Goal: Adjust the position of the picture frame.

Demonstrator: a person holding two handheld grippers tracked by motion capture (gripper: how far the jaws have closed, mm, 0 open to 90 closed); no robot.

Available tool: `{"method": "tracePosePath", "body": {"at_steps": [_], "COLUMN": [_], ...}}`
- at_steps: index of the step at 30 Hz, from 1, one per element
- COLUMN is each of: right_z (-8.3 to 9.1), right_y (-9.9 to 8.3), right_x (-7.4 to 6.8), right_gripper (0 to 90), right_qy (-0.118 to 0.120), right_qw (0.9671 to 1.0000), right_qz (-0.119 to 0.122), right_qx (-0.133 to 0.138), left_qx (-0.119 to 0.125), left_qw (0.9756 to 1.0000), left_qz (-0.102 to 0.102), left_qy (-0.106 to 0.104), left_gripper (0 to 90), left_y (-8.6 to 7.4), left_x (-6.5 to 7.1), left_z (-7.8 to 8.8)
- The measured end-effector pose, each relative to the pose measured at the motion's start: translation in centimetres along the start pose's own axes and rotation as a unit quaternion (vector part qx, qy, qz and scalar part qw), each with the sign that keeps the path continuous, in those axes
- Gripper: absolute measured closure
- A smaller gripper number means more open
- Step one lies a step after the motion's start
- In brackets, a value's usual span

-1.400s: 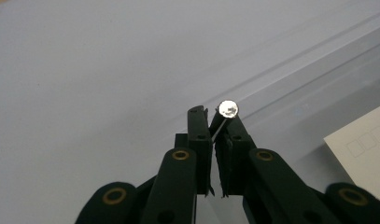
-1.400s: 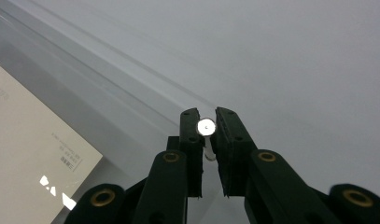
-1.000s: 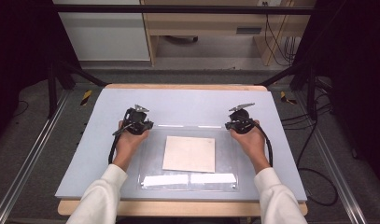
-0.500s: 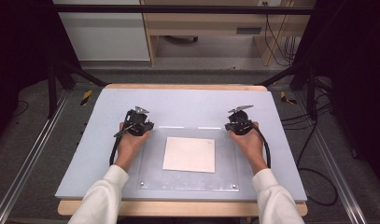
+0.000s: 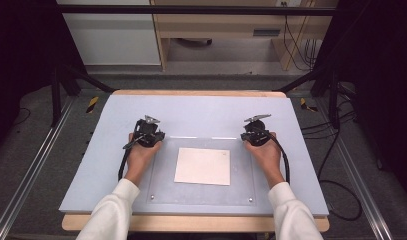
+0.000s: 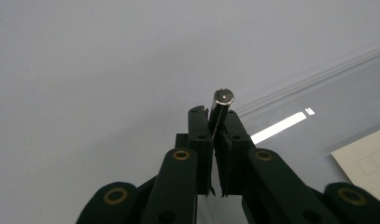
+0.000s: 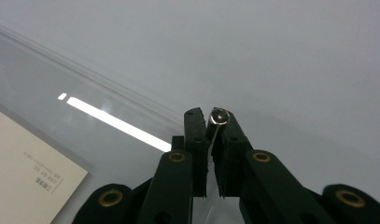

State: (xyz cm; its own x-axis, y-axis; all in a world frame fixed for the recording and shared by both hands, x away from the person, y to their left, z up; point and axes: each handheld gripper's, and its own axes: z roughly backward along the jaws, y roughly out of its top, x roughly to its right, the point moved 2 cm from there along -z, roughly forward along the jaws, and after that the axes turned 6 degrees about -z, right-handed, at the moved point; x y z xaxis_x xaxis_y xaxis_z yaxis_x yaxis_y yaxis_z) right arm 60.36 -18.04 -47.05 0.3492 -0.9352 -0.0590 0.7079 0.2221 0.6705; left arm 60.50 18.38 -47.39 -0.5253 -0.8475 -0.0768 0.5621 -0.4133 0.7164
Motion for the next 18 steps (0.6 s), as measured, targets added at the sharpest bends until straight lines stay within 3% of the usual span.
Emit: {"method": "tracePosePath", "body": {"at_steps": [18], "right_z": [-0.11], "right_y": [-0.55], "right_x": [0.09], "right_gripper": [83.6], "right_qy": [0.003], "right_qw": [0.9997], "right_qz": [0.002], "right_qx": [0.022], "left_qx": [0.005], "left_qw": [1.0000], "left_qz": [0.006], "left_qy": [0.003], "left_gripper": [84.4], "left_y": [-0.19], "left_x": [0.06], "left_z": [-0.04]}}
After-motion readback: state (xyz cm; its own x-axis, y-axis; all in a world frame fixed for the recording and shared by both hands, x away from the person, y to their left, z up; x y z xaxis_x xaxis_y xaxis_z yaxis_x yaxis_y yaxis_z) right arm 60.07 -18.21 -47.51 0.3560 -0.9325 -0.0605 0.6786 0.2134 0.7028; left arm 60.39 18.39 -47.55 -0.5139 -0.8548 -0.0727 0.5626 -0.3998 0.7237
